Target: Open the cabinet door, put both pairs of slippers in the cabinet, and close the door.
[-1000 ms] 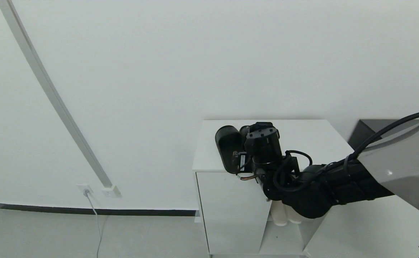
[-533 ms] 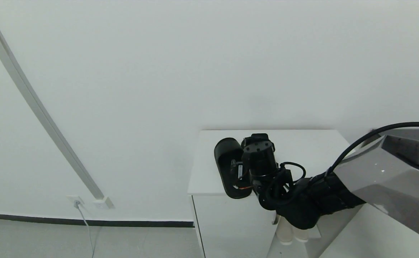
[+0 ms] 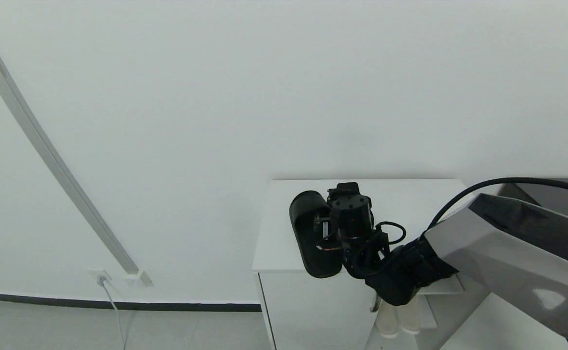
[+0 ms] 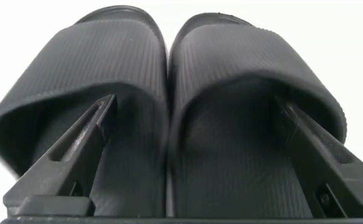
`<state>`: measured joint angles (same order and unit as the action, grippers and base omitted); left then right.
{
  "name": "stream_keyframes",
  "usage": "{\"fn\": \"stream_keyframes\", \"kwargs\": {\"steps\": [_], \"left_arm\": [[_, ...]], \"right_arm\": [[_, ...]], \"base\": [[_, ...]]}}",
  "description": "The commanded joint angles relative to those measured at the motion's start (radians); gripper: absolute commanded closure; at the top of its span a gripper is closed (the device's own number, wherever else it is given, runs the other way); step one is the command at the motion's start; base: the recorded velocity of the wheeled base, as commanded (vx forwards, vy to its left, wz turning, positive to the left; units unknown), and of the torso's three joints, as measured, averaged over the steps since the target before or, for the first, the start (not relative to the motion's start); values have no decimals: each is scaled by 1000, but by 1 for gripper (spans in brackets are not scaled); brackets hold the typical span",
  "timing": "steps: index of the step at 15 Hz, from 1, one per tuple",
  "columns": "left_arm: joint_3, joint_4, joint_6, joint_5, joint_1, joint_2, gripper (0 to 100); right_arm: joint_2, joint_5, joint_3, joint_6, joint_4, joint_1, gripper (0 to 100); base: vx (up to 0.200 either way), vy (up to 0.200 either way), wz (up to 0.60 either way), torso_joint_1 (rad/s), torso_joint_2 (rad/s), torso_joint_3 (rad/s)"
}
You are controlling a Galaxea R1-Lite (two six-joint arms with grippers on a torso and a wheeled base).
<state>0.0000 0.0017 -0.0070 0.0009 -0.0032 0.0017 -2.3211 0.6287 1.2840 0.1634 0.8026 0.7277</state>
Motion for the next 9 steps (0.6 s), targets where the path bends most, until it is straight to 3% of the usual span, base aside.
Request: {"fn": "stream_keyframes", "kwargs": {"steps": [1,9], "left_arm": [[0,0,-1,1,0,0,100],[0,0,-2,2,0,0,100]], "right_arm": [[-35,-3,34,1,0,-16,0],[-103,-38,139,-2,-2,-48,0]], "base": [[0,0,0,0,0,0],[0,0,0,0,0,0]]}}
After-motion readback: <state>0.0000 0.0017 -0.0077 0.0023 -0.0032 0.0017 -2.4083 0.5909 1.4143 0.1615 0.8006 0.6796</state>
